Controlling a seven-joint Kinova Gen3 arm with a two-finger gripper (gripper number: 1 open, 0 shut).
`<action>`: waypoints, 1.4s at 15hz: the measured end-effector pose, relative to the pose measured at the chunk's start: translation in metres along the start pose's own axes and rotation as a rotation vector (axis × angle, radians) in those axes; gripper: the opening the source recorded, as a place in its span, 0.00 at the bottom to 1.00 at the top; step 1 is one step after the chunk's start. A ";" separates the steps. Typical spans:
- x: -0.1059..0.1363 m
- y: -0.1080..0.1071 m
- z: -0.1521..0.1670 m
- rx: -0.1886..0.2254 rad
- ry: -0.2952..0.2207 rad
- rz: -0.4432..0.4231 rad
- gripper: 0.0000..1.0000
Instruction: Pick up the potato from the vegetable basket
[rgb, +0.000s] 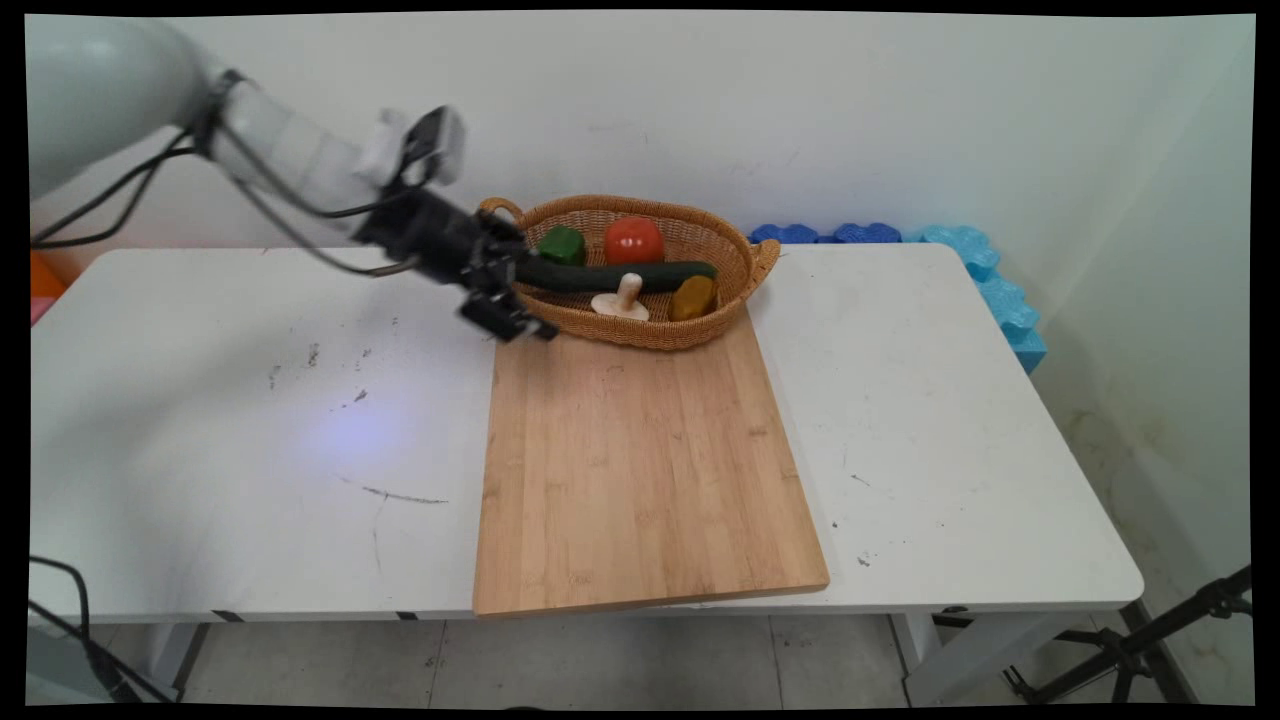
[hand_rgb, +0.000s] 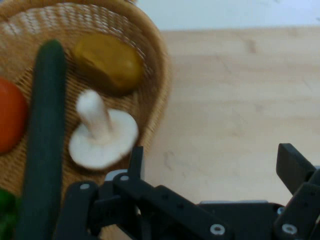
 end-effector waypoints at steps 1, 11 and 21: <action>0.009 -0.003 0.011 0.022 0.000 -0.019 1.00; 0.075 -0.025 0.124 0.208 -0.055 -0.250 1.00; 0.094 -0.030 0.181 0.278 -0.111 -0.401 1.00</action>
